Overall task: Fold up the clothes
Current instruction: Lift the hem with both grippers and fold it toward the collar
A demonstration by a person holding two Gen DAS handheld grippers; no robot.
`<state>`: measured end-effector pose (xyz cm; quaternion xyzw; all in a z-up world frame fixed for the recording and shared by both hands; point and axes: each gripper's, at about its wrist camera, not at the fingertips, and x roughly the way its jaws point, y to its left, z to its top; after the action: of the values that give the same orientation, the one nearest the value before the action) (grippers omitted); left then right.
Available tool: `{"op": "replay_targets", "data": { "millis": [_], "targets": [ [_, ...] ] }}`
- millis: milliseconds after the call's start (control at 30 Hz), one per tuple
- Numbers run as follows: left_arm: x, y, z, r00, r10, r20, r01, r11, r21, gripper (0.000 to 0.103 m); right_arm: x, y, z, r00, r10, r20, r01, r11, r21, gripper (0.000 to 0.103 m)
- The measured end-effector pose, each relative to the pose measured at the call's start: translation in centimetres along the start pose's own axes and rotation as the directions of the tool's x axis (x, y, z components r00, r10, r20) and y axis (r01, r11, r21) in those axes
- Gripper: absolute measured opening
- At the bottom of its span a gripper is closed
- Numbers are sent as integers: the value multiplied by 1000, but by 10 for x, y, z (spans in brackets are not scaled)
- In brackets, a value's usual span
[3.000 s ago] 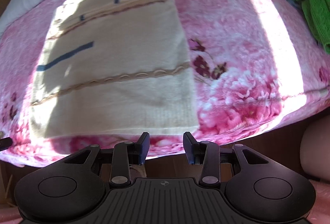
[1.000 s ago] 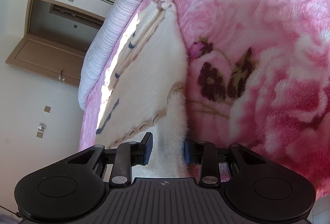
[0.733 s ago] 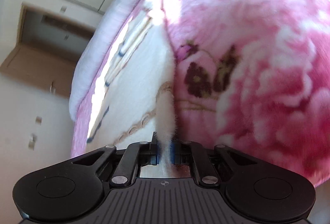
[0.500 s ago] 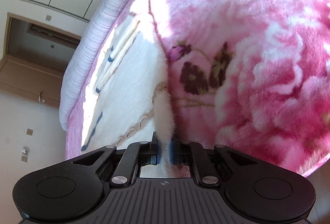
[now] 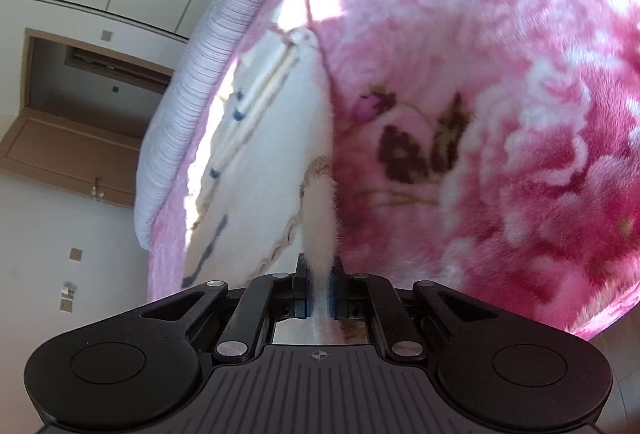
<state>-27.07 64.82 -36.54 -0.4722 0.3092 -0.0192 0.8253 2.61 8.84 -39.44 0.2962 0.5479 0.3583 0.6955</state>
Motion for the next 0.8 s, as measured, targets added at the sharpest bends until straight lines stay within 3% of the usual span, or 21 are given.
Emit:
{"op": "replay_targets", "data": {
  "millis": [267,600,800],
  "targets": [
    [-40,-15,-24,996,-21,88,20,1000,19,4,-21,26,-25,999,34,0,-34,998,-43,6],
    [-131,-28,-110,987,-31,160,43,996,-72,4,-95,34,-106,992,125,10,-125,992,-32,6],
    [-171,-29,-140,980,-54,193,71,994,-87,4,-126,38,-150,990,139,7,-139,990,-34,6]
  ]
}}
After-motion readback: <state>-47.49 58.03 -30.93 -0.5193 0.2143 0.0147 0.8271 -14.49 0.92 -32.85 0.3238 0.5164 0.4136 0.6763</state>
